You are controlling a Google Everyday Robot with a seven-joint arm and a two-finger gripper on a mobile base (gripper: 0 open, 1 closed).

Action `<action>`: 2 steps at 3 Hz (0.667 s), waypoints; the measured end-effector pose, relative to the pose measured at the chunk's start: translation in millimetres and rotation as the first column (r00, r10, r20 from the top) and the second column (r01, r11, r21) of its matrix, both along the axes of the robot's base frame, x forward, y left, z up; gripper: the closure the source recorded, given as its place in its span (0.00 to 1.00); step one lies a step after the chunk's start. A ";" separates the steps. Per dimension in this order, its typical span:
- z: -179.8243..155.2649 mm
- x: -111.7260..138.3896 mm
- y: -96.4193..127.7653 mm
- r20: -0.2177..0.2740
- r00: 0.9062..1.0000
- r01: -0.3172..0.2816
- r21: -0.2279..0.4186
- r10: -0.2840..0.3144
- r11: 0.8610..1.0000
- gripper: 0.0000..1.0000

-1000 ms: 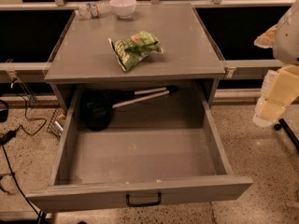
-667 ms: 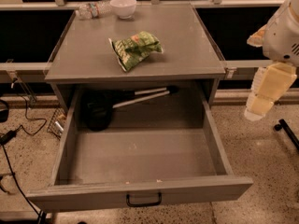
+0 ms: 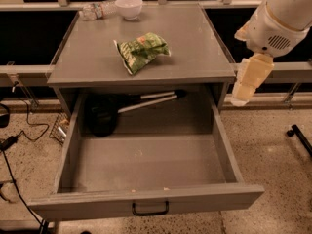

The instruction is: Place green jalapeno chip bag into top drawer

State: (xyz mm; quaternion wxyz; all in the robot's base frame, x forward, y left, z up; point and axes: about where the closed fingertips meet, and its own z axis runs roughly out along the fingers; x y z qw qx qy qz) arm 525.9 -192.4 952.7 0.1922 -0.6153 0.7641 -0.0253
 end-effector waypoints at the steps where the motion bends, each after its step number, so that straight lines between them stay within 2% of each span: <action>1: -2.2 41.5 21.4 0.020 0.999 -0.044 0.041 0.043 0.998 0.00; 2: -18.0 134.7 78.5 0.041 0.992 -0.124 0.096 0.120 0.988 0.00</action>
Offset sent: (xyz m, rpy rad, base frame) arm 0.1344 0.0834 -0.0100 0.1237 -0.0465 0.1458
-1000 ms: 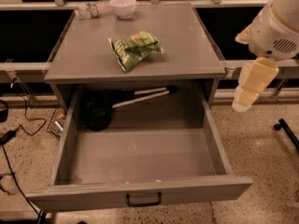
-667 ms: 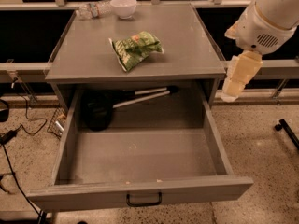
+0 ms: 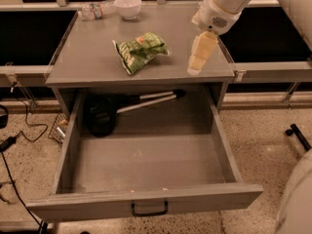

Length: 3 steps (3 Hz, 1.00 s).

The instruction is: Place green jalapeno chip bag into top drawer

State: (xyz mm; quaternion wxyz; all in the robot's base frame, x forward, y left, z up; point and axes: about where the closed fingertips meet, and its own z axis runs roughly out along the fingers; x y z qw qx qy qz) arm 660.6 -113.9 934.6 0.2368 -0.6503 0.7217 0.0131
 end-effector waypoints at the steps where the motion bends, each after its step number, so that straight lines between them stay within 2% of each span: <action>1: -0.3 0.2 0.2 0.000 1.000 0.000 0.000 0.000 1.000 0.00; 2: -9.6 22.1 14.0 0.042 0.998 -0.049 0.025 0.048 0.998 0.00; 3: -16.4 45.2 26.9 0.078 0.993 -0.090 0.081 0.083 0.993 0.00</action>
Offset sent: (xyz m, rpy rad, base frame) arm 0.0322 0.0182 -0.0112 0.0214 -0.0715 0.0724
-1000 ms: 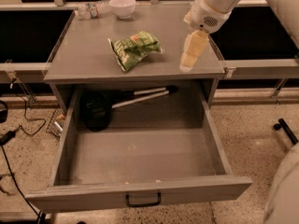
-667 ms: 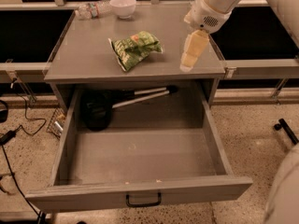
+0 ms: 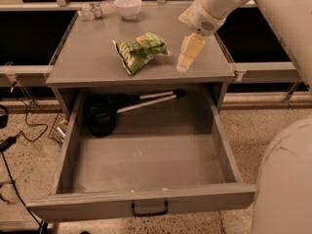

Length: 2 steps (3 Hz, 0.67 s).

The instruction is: Place green jalapeno chip bag into top drawer

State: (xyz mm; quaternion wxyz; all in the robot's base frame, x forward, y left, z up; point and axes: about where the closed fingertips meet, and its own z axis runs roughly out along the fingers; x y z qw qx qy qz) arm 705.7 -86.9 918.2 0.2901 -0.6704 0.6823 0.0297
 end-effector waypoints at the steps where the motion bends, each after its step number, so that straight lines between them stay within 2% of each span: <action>1: -8.2 24.3 13.4 0.017 1.000 -0.016 0.084 0.014 0.996 0.00; 2: -15.6 42.1 24.5 -0.002 1.000 -0.017 0.184 0.017 0.983 0.00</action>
Offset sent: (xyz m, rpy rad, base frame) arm 0.0723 0.0303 -0.0095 0.3358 0.0258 0.0119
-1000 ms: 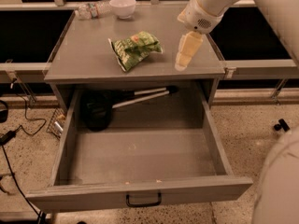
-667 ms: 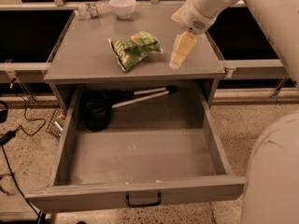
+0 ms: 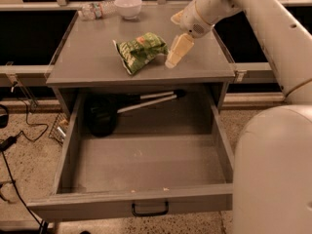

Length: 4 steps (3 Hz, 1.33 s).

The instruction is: Place green jalapeno chip bag into top drawer

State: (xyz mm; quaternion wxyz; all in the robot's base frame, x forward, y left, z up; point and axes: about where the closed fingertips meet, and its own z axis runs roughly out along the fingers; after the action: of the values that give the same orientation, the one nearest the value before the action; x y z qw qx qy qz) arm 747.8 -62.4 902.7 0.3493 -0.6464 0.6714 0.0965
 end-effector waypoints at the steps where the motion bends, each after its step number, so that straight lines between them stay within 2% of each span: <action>1: -2.0 14.9 12.3 -0.030 0.999 -0.009 0.136 0.013 0.991 0.00; 2: -2.5 22.8 19.3 -0.044 0.999 -0.015 0.216 0.025 0.976 0.00; 3: 0.3 28.1 36.9 -0.038 0.997 -0.053 0.277 0.066 0.959 0.00; 4: 1.0 29.1 48.8 -0.034 0.995 -0.079 0.293 0.093 0.953 0.00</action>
Offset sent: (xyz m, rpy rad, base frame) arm 0.0409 0.0158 0.0091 0.3144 0.0589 0.0245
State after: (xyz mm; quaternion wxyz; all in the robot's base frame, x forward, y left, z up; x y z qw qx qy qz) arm 776.9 -13.6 903.6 0.4200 -0.6142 0.6291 0.2248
